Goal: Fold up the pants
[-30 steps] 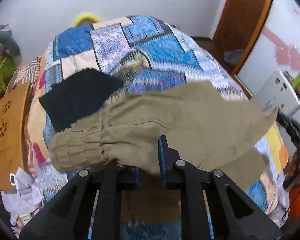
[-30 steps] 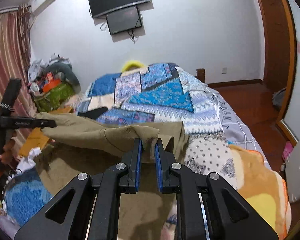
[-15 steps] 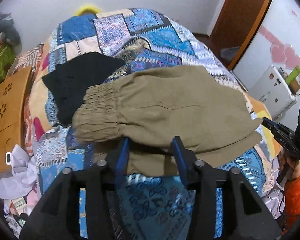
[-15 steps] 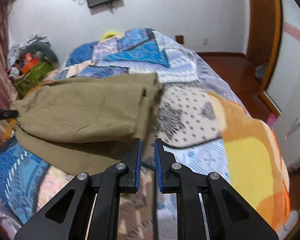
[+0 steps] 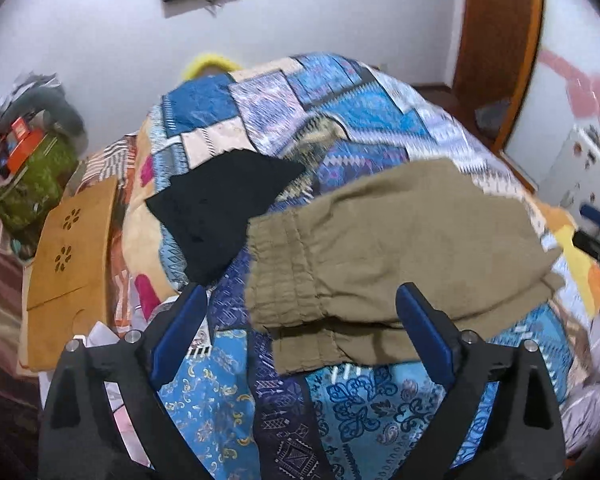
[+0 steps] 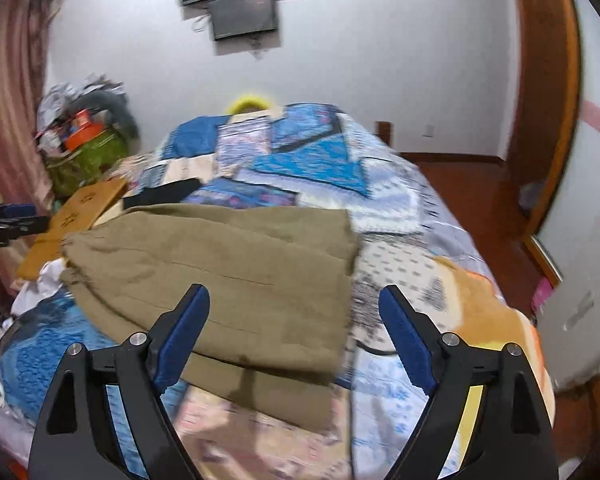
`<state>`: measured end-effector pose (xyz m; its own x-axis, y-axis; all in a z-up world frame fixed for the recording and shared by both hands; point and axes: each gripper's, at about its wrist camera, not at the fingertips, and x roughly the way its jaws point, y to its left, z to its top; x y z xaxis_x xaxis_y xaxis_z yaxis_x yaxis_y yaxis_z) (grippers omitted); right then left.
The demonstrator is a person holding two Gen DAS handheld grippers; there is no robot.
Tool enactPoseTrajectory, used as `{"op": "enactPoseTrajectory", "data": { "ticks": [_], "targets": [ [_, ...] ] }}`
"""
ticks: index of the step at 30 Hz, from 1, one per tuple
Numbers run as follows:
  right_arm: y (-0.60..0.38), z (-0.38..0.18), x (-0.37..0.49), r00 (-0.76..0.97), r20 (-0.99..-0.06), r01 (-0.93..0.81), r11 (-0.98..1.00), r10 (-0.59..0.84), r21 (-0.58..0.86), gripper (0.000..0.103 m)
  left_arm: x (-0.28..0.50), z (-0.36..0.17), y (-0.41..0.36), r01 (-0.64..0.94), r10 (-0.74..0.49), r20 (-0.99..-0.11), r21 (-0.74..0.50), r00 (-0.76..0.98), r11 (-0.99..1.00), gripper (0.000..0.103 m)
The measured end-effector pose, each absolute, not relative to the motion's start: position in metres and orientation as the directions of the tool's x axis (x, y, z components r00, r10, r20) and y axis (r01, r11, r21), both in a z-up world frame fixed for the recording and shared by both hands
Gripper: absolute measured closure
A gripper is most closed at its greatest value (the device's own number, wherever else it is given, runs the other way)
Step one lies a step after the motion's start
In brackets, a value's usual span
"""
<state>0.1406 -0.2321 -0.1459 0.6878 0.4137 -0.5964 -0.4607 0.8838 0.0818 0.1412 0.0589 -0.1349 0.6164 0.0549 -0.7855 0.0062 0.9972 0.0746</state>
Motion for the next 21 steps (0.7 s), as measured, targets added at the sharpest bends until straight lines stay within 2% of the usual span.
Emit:
{"op": "enactPoseTrajectory", "data": {
  "ticks": [6,14,17,21],
  "targets": [
    [-0.199,-0.155,0.142,0.610,-0.626,-0.554,0.826,0.485,0.101,0.019,0.148,-0.167,0.026,0.152,0.040,-0.839,0.144,0.543,0.978,0.007],
    [-0.166,-0.173,0.145,0.513,-0.688,-0.644,0.761,0.513,0.086,0.019,0.161,-0.189,-0.017,0.264,0.092,-0.820,0.285,0.565,0.921,0.007],
    [-0.154,-0.179,0.150,0.453,-0.718,-0.675,0.729,0.529,0.112,0.019,0.169,-0.189,-0.022,0.288,0.065,-0.830,0.264,0.554,0.920,0.010],
    [-0.138,-0.182,0.153,0.400,-0.736,-0.715,0.689,0.545,0.121,0.020,0.181,-0.181,-0.012,0.287,-0.019,-0.860,0.149,0.510,0.946,0.019]
  ]
}}
